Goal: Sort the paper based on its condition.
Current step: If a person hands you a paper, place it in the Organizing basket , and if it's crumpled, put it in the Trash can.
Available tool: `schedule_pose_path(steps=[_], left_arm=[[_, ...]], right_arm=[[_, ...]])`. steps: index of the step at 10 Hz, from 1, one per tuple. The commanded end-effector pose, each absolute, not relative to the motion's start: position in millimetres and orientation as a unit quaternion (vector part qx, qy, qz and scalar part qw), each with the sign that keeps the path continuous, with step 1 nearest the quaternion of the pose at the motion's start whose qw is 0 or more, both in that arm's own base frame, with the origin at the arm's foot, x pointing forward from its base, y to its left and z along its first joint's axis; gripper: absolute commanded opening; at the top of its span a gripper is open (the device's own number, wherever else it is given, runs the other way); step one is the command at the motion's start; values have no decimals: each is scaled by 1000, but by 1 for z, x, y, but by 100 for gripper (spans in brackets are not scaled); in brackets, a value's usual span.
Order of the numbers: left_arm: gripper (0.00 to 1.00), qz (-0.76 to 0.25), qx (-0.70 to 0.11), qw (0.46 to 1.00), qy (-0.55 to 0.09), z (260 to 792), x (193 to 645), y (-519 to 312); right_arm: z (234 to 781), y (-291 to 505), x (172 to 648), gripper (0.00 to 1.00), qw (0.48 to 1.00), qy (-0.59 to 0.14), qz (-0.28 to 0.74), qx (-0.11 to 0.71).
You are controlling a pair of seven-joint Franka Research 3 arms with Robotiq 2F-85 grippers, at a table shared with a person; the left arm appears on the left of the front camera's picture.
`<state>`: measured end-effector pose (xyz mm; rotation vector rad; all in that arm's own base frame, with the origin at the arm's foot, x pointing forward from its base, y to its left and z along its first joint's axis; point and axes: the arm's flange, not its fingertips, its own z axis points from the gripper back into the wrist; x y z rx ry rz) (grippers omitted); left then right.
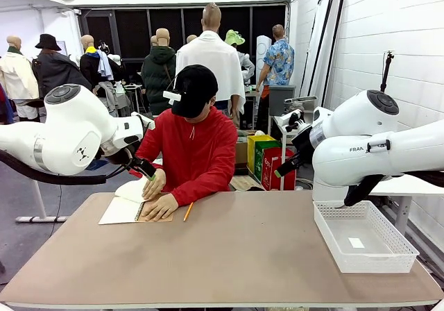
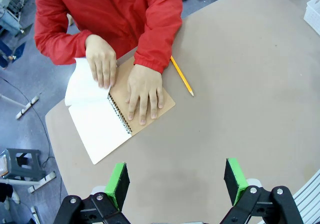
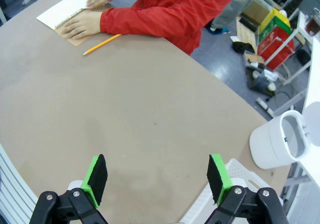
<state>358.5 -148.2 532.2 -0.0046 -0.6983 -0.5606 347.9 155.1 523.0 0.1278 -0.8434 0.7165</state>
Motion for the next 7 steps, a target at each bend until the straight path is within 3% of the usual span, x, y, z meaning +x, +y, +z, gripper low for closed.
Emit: schedule_pose_path(steps=[1,7], left_arm=[[100,-273,-2,901,-337,532,358,-149],[100,-273,-2,901,-337,532,358,-149]], right_arm=[[523,155,348,100,849,-400,340,62],[523,155,348,100,849,-400,340,62]])
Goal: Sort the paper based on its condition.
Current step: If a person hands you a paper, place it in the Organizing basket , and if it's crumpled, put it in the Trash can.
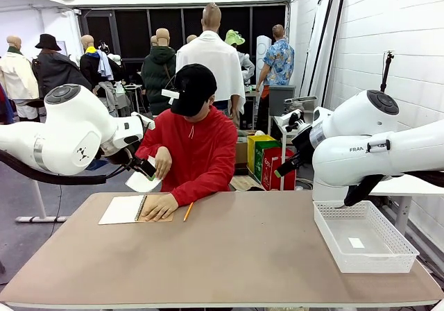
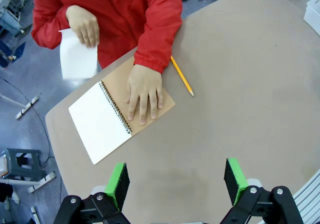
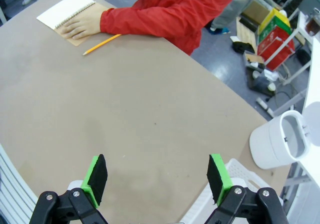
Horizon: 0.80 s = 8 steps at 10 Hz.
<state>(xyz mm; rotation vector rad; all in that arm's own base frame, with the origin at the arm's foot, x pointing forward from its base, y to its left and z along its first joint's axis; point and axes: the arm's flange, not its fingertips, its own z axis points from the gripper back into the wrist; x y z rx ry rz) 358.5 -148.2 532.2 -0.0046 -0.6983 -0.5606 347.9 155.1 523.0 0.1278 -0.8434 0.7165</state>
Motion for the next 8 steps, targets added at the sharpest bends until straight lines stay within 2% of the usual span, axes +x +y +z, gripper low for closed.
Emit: schedule_pose_path(steps=[1,8], left_arm=[[100,-273,-2,901,-337,532,358,-149],[100,-273,-2,901,-337,532,358,-149]], right_arm=[[523,155,348,100,849,-400,340,62],[523,155,348,100,849,-400,340,62]])
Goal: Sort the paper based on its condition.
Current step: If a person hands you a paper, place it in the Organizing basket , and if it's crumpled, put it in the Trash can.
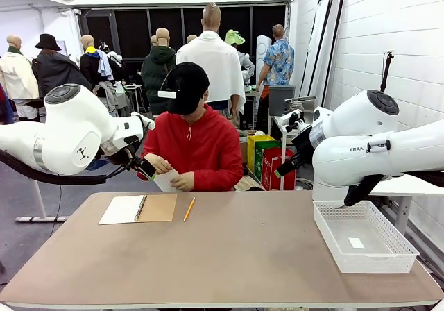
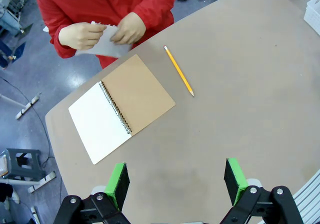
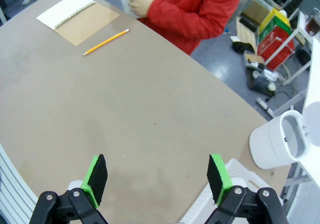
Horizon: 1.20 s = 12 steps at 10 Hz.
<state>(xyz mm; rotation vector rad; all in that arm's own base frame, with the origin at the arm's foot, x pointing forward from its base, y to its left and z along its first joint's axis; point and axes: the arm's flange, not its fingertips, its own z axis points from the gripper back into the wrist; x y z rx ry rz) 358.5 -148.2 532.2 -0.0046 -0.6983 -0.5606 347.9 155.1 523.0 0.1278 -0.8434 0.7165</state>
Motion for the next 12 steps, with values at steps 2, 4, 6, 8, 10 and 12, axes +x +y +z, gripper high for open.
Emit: schedule_pose_path(steps=[2,4,6,8,10,12], left_arm=[[100,-273,-2,901,-337,532,358,-149],[100,-273,-2,901,-337,532,358,-149],[100,-273,-2,901,-337,532,358,-149],[100,-273,-2,901,-337,532,358,-149],[100,-273,-2,901,-337,532,358,-149],[100,-273,-2,901,-337,532,358,-149]], right_arm=[[523,155,348,100,849,-400,340,62],[523,155,348,100,849,-400,340,62],[523,155,348,100,849,-400,340,62],[523,155,348,100,849,-400,340,62],[523,155,348,100,849,-400,340,62],[523,155,348,100,849,-400,340,62]])
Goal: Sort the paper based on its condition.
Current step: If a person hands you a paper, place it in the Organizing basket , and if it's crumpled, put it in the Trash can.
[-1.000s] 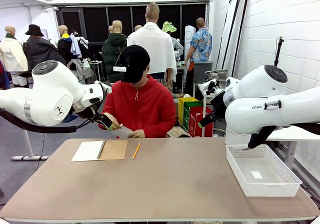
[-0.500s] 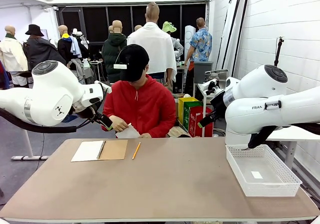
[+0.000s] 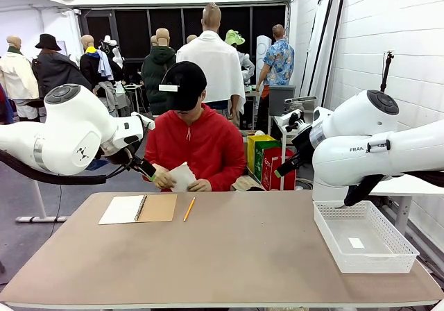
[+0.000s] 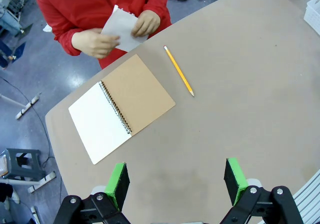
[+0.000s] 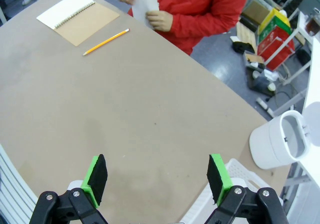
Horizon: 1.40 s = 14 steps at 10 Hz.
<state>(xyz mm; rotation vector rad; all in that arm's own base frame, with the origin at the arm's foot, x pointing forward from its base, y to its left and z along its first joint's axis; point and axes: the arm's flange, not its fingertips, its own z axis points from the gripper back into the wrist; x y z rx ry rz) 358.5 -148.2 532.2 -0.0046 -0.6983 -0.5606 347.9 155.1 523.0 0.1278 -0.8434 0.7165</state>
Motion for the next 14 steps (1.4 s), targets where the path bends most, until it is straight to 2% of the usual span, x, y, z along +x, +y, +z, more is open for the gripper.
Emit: schedule_pose_path(steps=[1,14], left_arm=[[100,-273,-2,901,-337,532,358,-149],[100,-273,-2,901,-337,532,358,-149]], right_arm=[[523,155,348,100,849,-400,340,62],[523,155,348,100,849,-400,340,62]])
